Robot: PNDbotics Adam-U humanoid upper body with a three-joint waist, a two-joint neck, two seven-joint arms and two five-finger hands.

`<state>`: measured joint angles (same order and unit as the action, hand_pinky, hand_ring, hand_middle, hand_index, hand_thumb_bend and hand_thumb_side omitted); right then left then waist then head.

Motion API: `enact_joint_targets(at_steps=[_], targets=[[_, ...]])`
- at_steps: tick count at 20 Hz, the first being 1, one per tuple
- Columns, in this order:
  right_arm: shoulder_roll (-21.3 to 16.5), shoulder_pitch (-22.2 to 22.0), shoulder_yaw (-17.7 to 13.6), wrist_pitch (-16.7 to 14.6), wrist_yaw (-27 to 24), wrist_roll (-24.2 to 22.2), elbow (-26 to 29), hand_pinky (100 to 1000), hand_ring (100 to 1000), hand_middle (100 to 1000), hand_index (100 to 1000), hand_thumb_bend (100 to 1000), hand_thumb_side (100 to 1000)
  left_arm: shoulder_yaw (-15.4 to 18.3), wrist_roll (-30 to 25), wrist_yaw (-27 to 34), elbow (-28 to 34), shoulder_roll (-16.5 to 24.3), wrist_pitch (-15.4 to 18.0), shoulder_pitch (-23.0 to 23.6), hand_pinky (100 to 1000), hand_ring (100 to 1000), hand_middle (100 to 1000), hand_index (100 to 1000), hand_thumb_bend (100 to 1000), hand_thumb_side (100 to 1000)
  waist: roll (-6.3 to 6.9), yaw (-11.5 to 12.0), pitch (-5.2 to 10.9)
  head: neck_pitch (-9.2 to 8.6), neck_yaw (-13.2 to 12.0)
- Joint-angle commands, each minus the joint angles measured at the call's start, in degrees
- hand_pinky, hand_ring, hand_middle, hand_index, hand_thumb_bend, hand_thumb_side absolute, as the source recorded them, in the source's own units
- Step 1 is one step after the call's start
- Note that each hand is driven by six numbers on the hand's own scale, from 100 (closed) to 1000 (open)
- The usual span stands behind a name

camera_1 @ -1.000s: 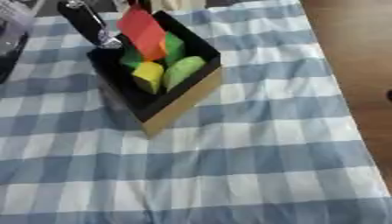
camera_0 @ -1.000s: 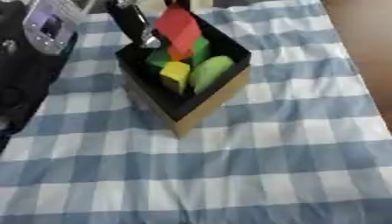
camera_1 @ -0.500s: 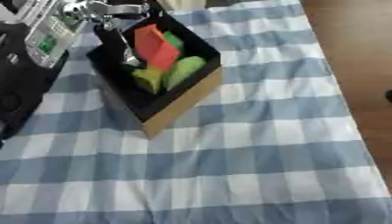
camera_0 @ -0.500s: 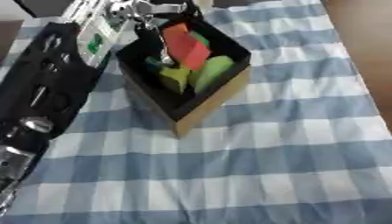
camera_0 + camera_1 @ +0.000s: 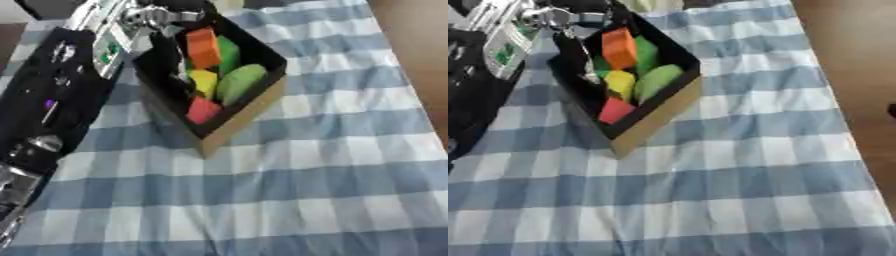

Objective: Pick up objects on the table and place them in the box.

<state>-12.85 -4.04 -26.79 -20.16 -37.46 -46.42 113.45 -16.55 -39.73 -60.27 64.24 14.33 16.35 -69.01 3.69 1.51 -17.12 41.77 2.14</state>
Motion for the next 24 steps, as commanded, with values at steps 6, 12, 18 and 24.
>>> enact_joint_targets(at_steps=[6, 12, 18, 24], targets=[[-0.82, 0.20, -0.58, -2.53, -0.67, -1.36, 1.14, 1000, 1000, 340, 1000, 100, 523, 7.23, 6.88, 2.14, 10.58, 2.09, -4.14, 0.95, 868, 857, 796, 878, 285, 391, -0.64, 0.49, 2.05, -0.74, 1.11], [-1.22, 0.79, -0.79, -3.62, -2.89, -0.41, 1.14, 1000, 1000, 359, 1000, 100, 523, 15.78, 12.19, 7.42, 19.22, 1.45, -6.26, 7.60, 860, 827, 775, 890, 236, 517, -1.76, 1.31, 1.76, -2.02, 3.11], [-3.13, 2.32, -0.65, -5.54, -7.76, 0.86, 1.14, 1000, 1000, 398, 1000, 100, 525, 19.39, 44.28, 33.98, 48.15, 4.71, -14.93, 26.46, 868, 830, 776, 907, 227, 611, -2.67, 1.15, 1.21, -2.75, 2.87], [-5.06, 3.72, -0.65, -6.94, -12.87, 2.00, 1.14, 1000, 1000, 433, 993, 100, 527, 18.07, 62.37, 44.15, 50.32, 5.40, -11.50, 32.58, 874, 837, 787, 925, 221, 748, -3.41, 1.12, 0.94, -3.27, 2.60]])
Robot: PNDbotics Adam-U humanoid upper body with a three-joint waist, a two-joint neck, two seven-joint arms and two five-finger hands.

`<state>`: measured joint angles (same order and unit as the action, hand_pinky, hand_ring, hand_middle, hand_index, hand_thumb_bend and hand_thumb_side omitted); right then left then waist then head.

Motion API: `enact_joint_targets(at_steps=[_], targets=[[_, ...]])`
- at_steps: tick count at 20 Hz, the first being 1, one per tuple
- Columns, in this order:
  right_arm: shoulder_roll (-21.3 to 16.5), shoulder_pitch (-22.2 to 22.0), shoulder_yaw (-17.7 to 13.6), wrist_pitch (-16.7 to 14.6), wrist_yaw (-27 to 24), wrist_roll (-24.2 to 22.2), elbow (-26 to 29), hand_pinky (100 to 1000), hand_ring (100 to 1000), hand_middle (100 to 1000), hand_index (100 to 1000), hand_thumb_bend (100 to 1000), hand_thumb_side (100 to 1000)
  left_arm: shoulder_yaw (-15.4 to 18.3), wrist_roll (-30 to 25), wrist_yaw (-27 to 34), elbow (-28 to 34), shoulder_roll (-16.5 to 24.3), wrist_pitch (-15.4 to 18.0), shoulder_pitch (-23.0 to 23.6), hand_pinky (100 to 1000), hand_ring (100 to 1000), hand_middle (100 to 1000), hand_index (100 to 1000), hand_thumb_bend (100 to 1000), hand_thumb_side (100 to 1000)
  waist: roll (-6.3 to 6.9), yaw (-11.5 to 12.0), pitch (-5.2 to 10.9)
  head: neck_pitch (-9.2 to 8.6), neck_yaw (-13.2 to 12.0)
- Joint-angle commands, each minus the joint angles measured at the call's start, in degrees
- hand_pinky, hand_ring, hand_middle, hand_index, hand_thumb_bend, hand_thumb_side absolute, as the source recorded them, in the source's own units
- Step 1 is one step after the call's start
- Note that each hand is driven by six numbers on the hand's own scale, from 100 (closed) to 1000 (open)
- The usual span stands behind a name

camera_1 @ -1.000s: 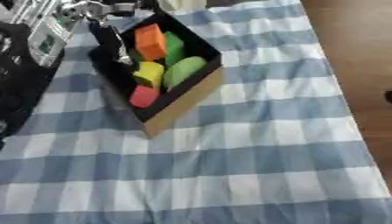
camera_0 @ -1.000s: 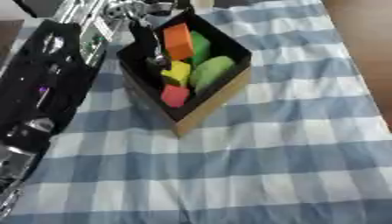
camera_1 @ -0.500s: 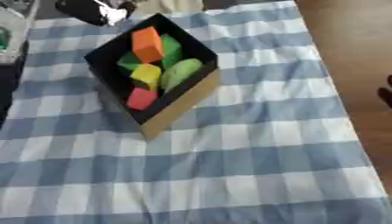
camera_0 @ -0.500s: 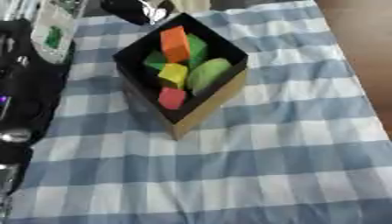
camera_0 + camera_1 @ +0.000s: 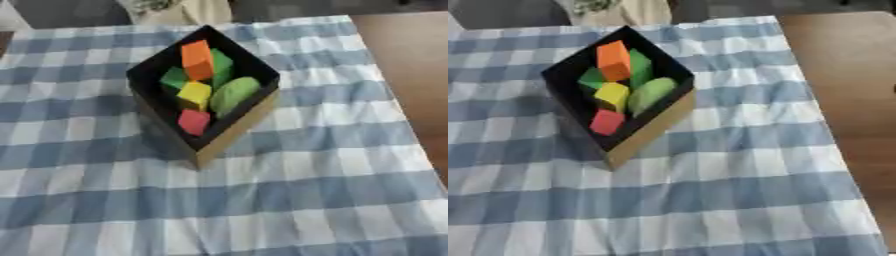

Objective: Pick up objects on the table and place them in the box.

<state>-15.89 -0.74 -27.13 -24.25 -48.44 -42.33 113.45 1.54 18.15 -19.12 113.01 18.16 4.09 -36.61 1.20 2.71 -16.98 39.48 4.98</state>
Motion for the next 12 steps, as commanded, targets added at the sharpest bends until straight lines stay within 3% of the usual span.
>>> enact_joint_targets(at_steps=[1, 12], targets=[[-2.11, 0.56, -0.35, -2.97, -2.36, -2.04, 1.14, 1000, 1000, 439, 993, 100, 528, 0.13, 5.21, 3.68, 1.57, 1.60, 1.04, 0.76, 875, 838, 789, 926, 222, 755, -1.00, -0.08, 0.73, -1.06, -0.27], [-2.25, 1.07, -0.58, -4.05, -4.86, -1.92, 1.14, 1000, 1000, 471, 992, 100, 529, 1.00, 6.59, 6.90, 1.58, 1.43, 1.95, 3.24, 876, 836, 787, 927, 206, 800, -1.56, 0.02, 0.12, -1.04, -0.75]])
